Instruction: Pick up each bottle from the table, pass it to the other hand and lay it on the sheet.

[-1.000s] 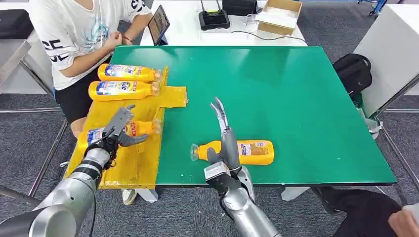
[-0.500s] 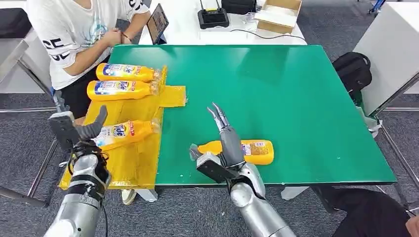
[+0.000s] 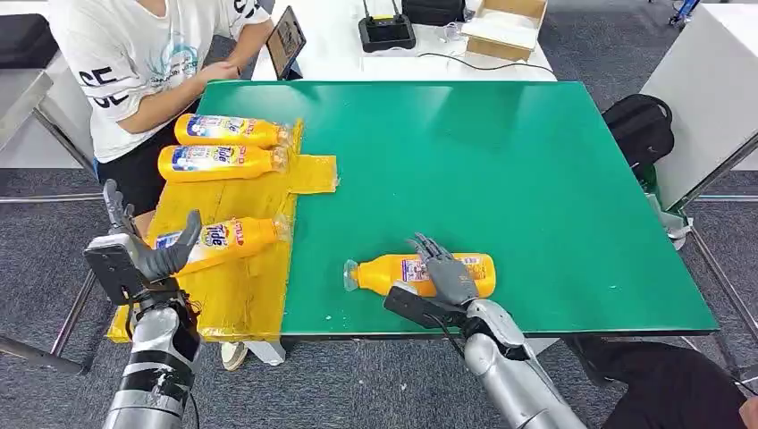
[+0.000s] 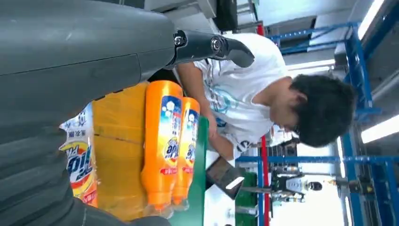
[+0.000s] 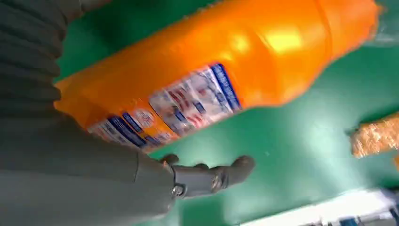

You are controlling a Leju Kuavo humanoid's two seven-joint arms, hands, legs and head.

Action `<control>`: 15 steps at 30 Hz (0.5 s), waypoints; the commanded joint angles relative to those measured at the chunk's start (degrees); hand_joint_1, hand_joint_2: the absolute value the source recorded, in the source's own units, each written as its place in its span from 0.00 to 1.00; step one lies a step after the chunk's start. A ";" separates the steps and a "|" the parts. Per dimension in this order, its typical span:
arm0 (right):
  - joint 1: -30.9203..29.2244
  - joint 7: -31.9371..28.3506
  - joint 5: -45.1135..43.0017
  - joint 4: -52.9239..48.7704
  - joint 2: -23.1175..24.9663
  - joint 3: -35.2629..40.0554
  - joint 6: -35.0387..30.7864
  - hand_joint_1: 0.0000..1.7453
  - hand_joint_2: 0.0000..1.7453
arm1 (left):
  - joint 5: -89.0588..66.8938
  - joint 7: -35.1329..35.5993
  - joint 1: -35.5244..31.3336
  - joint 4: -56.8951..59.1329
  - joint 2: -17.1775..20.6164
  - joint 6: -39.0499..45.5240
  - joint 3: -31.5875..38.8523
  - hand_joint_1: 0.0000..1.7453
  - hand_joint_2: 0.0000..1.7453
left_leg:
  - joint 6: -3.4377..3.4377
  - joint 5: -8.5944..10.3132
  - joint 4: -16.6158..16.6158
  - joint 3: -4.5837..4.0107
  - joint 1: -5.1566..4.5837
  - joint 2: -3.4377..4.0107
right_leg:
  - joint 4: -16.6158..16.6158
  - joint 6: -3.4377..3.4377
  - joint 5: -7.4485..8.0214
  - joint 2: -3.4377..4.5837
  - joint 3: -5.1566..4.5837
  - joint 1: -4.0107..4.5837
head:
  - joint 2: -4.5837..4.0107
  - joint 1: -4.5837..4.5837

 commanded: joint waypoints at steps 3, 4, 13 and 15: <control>-3.37 1.88 0.16 6.77 -3.47 2.38 2.35 0.00 1.00 | -0.76 0.22 -1.25 3.12 -0.12 0.01 -2.21 0.00 1.00 | 0.07 -0.02 -0.04 0.15 0.00 -0.06 | -0.07 -0.09 -0.04 -0.11 0.19 0.02 | 0.00 0.02; -3.37 1.88 0.16 6.77 -3.47 2.38 2.35 0.00 1.00 | -0.76 0.22 -1.25 3.12 -0.12 0.01 -2.21 0.00 1.00 | 0.15 -0.09 -0.07 0.34 0.02 -0.04 | -0.16 -0.21 -0.07 -0.14 0.41 0.08 | 0.00 0.02; -4.79 4.28 1.19 8.20 -3.67 1.95 1.40 0.00 1.00 | -0.67 0.22 -1.32 4.05 -0.35 -0.35 -2.21 0.00 1.00 | 0.11 -0.05 -0.06 0.29 0.00 0.04 | -0.11 -0.17 -0.01 -0.04 0.31 0.05 | 0.00 0.00; -5.92 5.26 1.91 9.74 -3.80 2.18 1.73 0.00 1.00 | -0.55 0.22 -1.42 4.46 -0.48 -0.50 -2.15 0.00 1.00 | 0.11 -0.05 -0.06 0.29 0.00 0.06 | -0.11 -0.15 0.01 -0.02 0.31 0.05 | 0.00 0.00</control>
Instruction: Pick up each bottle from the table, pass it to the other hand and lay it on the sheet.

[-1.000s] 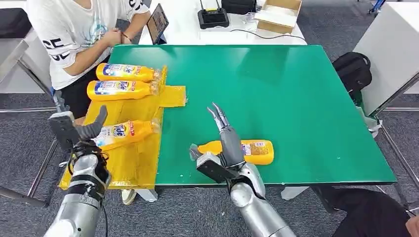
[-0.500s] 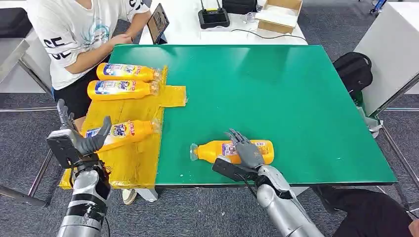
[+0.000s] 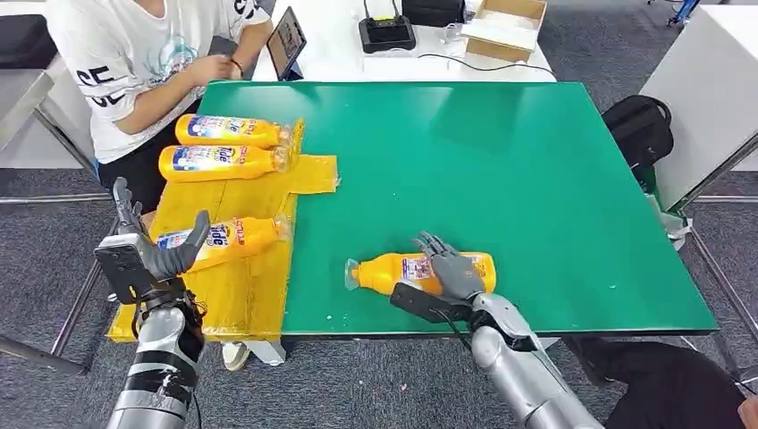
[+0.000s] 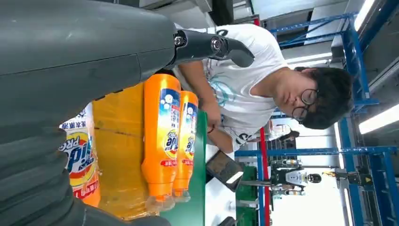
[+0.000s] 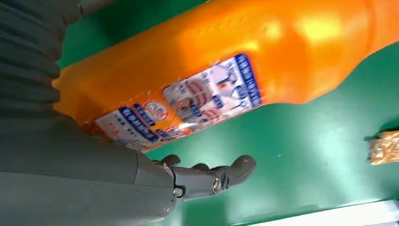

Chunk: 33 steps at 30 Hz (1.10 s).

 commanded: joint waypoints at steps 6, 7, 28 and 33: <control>-7.48 3.67 2.07 11.87 -1.79 2.72 2.71 0.00 1.00 | -0.37 0.22 -1.82 4.99 0.01 -0.99 -1.62 0.00 1.00 | 0.11 -0.05 -0.08 0.26 0.00 0.03 | -0.11 -0.19 -0.03 -0.06 0.28 0.06 | 0.00 0.00; -8.24 3.71 2.03 12.43 -1.88 2.87 3.35 0.00 1.00 | -0.34 0.22 -1.84 5.07 -0.05 -1.04 -1.68 0.00 1.00 | 0.08 -0.03 -0.05 0.18 0.01 0.02 | -0.08 -0.14 -0.02 -0.05 0.20 0.05 | 0.00 0.00; -16.41 -3.89 -2.87 25.08 -2.22 9.91 14.18 1.00 1.00 | 0.01 0.22 -4.15 8.01 -0.09 -1.26 -4.59 0.00 1.00 | 0.07 0.01 -0.02 0.23 0.03 -0.06 | -0.07 -0.07 0.02 -0.10 0.25 0.06 | 0.00 0.00; -15.47 -6.21 -5.88 22.48 -1.79 9.79 12.09 1.00 1.00 | 0.55 0.22 -3.58 7.57 0.12 -1.12 -4.98 0.00 1.00 | 0.05 0.03 -0.04 0.36 0.02 -0.03 | -0.07 -0.07 0.02 -0.09 0.36 0.05 | 0.00 0.02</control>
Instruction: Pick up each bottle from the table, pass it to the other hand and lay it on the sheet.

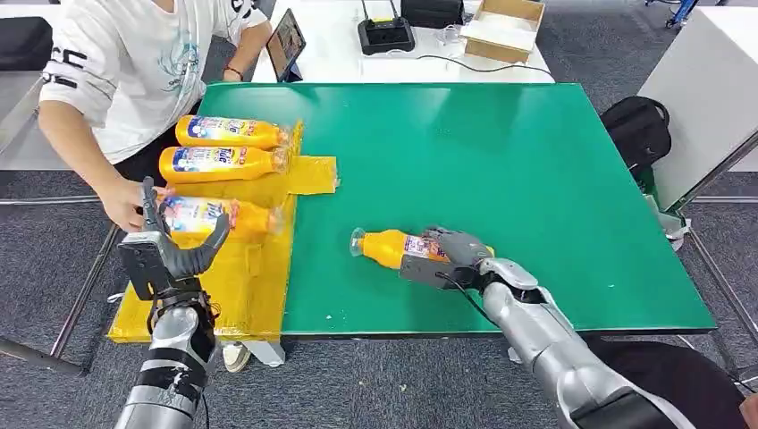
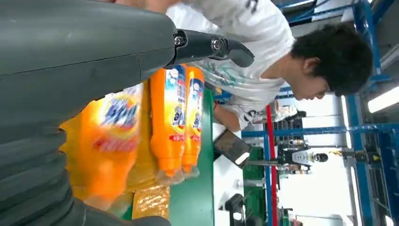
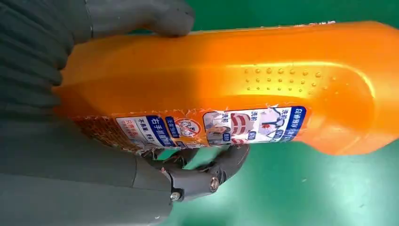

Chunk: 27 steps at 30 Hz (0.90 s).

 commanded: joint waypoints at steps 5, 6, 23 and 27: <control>0.67 -3.62 -5.40 3.85 -0.30 3.82 -2.02 1.00 1.00 | 0.76 0.22 -1.84 3.19 0.76 0.65 -2.50 0.00 1.00 | 0.04 -0.03 -0.06 0.15 0.04 -0.02 | -0.08 -0.12 -0.02 -0.06 0.18 0.07 | 0.00 0.00; 0.67 -3.62 -5.40 3.85 -0.30 3.82 -2.02 1.00 1.00 | 0.76 0.22 -1.84 3.19 0.76 0.65 -2.50 0.00 1.00 | 0.06 -0.05 -0.08 0.19 0.05 0.00 | -0.11 -0.17 -0.03 -0.05 0.21 0.10 | 0.00 0.00; 21.22 -15.53 -2.17 -40.56 10.06 -12.85 -47.14 1.00 1.00 | 1.87 0.22 0.75 -0.51 -2.61 -3.30 -2.66 0.00 1.00 | 0.00 -0.08 0.02 -0.19 0.02 0.10 | 0.08 -0.11 -0.05 0.11 -0.21 0.05 | 0.00 -0.02; 21.12 -20.01 -4.66 -39.89 12.59 -17.95 -48.51 1.00 1.00 | 2.78 0.22 0.11 -0.13 -2.90 -3.89 -4.20 0.00 1.00 | 0.09 -0.19 0.07 -0.18 0.04 -0.09 | 0.09 -0.18 -0.21 -0.10 -0.12 0.09 | 0.00 0.02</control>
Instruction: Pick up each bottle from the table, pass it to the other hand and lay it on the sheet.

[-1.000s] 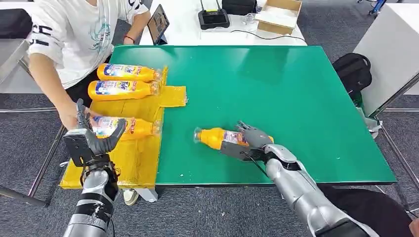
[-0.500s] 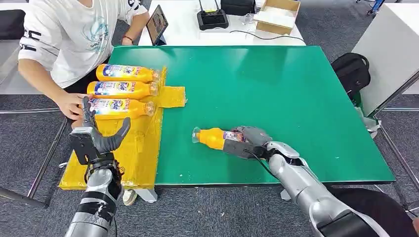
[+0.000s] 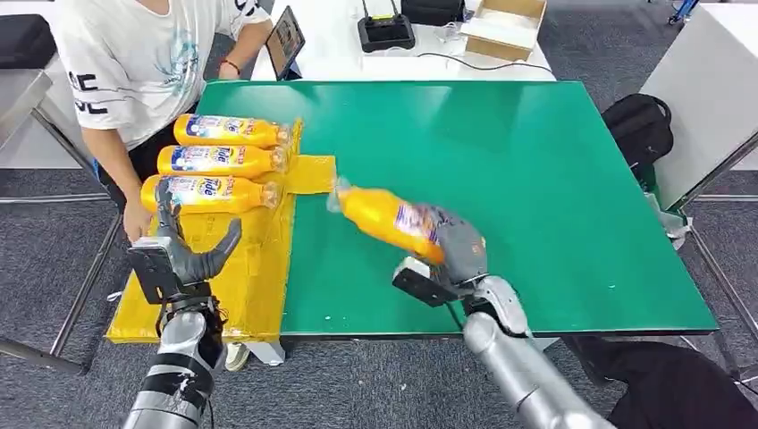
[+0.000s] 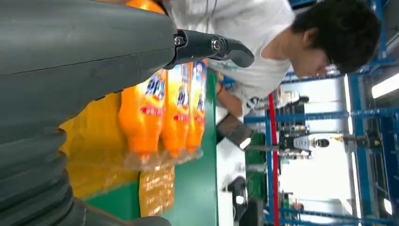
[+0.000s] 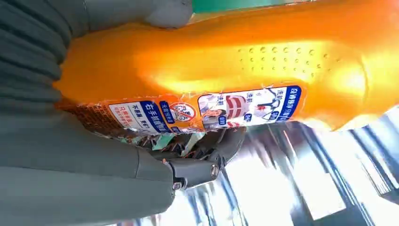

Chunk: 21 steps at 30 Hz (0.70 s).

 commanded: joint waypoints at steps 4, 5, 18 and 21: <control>6.68 -11.93 -2.65 -15.36 8.95 -16.57 -6.67 1.00 1.00 | 3.41 0.22 -1.25 0.72 -2.08 -4.36 -3.39 0.00 1.00 | 0.07 -0.03 0.00 -0.02 -0.04 -0.08 | -0.02 -0.09 -0.06 -0.14 0.04 -0.01 | 0.00 0.02; 6.68 -11.93 -2.65 -15.36 8.95 -16.57 -6.67 1.00 1.00 | 3.41 0.22 -1.25 0.72 -2.08 -4.36 -3.39 0.00 1.00 | 0.10 -0.05 0.01 0.04 -0.03 -0.09 | -0.03 -0.15 -0.08 -0.18 0.13 0.01 | 0.00 0.02; 3.91 -14.12 -10.76 -3.28 7.06 -13.17 1.90 1.00 1.00 | 12.19 6.92 -0.16 -3.44 -1.00 -25.38 -11.50 0.00 1.00 | 0.09 -0.06 -0.03 0.09 -0.01 0.04 | -0.11 -0.07 -0.01 -0.03 0.15 0.02 | 0.00 0.00; 3.91 -14.12 -10.76 -3.28 7.06 -13.17 1.90 1.00 1.00 | 12.19 6.92 -0.16 -3.44 -1.00 -25.38 -11.50 0.00 1.00 | 0.10 -0.07 -0.04 0.11 -0.02 0.07 | -0.10 -0.10 -0.01 0.00 0.16 0.01 | 0.00 0.02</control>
